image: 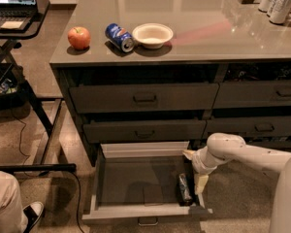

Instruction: Pick redbull can from bottom drawer and place on counter

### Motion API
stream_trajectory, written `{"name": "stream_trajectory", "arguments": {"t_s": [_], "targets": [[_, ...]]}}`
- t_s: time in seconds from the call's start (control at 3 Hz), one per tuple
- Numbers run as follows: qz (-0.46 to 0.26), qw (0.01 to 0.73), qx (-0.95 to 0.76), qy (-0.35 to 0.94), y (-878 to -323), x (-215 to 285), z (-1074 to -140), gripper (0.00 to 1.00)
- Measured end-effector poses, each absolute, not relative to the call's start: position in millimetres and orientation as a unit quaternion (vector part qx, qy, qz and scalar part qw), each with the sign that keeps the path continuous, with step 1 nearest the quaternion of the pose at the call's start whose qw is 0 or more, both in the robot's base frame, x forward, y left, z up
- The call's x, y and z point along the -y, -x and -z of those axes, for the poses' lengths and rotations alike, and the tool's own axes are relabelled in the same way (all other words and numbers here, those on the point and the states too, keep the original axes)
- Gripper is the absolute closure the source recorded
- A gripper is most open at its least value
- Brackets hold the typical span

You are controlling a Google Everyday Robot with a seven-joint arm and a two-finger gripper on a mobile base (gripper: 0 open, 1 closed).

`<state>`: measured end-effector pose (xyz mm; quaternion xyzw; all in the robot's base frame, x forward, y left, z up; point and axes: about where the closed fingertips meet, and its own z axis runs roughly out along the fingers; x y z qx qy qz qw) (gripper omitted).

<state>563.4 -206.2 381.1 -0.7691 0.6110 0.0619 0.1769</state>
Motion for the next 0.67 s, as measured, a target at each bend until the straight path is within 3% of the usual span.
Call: {"name": "stream_trajectory", "arguments": {"t_s": [0.67], "targets": [[-0.068,0.167,-0.613,0.770,-570.6,211.2,-351.8,0.00]]}}
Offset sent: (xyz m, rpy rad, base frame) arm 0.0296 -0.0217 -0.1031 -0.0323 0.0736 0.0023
